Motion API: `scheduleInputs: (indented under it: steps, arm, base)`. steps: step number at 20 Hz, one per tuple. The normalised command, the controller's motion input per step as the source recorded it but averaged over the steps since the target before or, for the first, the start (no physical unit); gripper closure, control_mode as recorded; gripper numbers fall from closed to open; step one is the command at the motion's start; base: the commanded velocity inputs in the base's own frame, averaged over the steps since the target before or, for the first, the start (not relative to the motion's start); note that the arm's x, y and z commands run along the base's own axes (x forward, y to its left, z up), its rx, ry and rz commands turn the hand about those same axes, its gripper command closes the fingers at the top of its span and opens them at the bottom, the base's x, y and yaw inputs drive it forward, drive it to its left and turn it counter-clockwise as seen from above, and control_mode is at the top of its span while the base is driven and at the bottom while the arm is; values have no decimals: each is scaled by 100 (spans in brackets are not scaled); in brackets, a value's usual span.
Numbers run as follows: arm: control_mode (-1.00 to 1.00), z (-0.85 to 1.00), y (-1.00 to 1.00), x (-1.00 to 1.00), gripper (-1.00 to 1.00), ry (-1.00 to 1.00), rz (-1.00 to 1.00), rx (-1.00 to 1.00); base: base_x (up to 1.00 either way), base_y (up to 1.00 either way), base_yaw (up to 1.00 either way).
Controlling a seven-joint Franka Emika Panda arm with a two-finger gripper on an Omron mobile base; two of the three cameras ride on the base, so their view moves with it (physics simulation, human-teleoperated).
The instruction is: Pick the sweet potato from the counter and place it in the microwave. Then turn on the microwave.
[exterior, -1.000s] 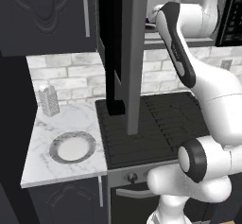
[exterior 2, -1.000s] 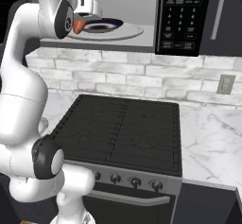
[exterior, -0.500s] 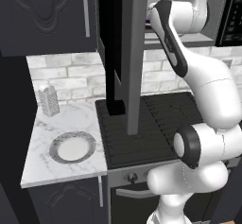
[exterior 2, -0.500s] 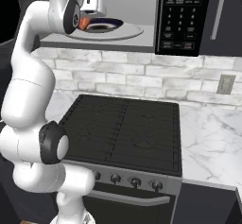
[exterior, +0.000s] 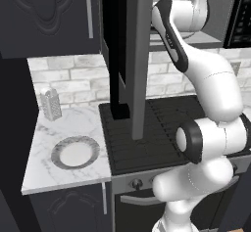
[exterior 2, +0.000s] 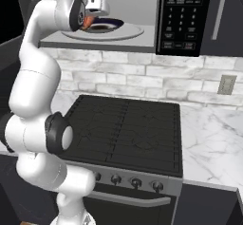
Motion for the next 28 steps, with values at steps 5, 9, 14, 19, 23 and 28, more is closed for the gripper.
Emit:
scheduleInputs:
  steps: [5,9,14,19,23,28]
  arm:
    - [-100,-6,0,26,100,0,0,0]
    - [-100,-12,0,22,100,1,0,0]
    - [-100,-12,0,30,100,3,0,0]
    - [-100,-8,0,29,100,2,0,0]
    - [-100,-8,0,29,100,3,0,0]
    - [-100,-4,0,19,100,4,0,0]
  base:
    - [0,0,0]
    - [0,0,0]
    - [0,0,0]
    - [0,0,0]
    - [0,0,0]
    - [0,0,0]
